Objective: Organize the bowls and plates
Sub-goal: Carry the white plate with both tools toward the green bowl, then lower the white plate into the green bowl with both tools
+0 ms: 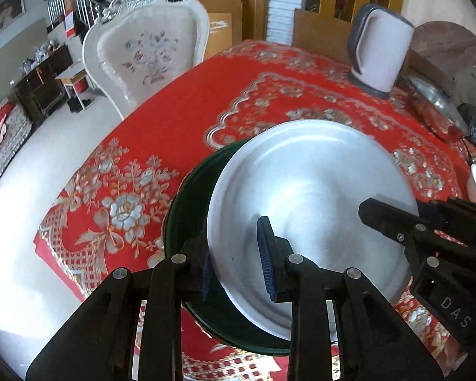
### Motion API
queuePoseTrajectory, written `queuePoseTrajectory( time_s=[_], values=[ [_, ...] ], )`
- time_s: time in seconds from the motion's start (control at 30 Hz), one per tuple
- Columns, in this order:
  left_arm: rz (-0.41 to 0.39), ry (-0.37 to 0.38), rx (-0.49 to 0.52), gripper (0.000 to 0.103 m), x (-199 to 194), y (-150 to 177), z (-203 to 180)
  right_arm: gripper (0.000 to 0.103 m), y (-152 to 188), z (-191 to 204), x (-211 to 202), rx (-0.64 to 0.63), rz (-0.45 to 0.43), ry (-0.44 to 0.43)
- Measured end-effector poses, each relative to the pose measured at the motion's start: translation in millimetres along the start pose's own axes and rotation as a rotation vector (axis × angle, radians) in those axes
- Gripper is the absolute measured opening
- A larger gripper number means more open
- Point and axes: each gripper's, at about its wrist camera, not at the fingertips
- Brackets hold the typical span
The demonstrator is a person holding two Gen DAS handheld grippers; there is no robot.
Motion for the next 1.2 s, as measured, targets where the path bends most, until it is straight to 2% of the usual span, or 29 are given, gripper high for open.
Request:
queuePoseTrajectory(
  time_s=[0.3, 0.5, 0.73, 0.87, 0.97, 1.2],
  values=[
    [0.002, -0.05, 0.039, 0.026, 13, 4, 2, 0.019, -1, 12, 17, -0.048, 0.046, 0.059],
    [0.0, -0.086, 0.07, 0.028, 18, 5, -1, 0.023, 1, 21, 23, -0.095, 0.06, 0.1],
    [0.006, -0.068, 0.072, 0.029, 21, 4, -1, 0.024, 0, 19, 21, -0.101, 0.061, 0.108],
    [0.011, -0.073, 0.088, 0.035, 23, 4, -5, 0.024, 1, 18, 20, -0.095, 0.062, 0.102],
    [0.013, -0.074, 0.102, 0.046, 22, 4, -8, 0.024, 1, 19, 20, -0.099, 0.063, 0.103],
    [-0.028, -0.094, 0.112, 0.048, 12, 0, -8, 0.023, 3, 19, 23, -0.096, 0.075, 0.105]
  ],
)
Point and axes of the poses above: each gripper's, at about its wrist camera, not at the fingertips, and x roughly the way its jaws point, z to its left, y to its underside, and after that the axes turned 7 degrees about y, right-handed
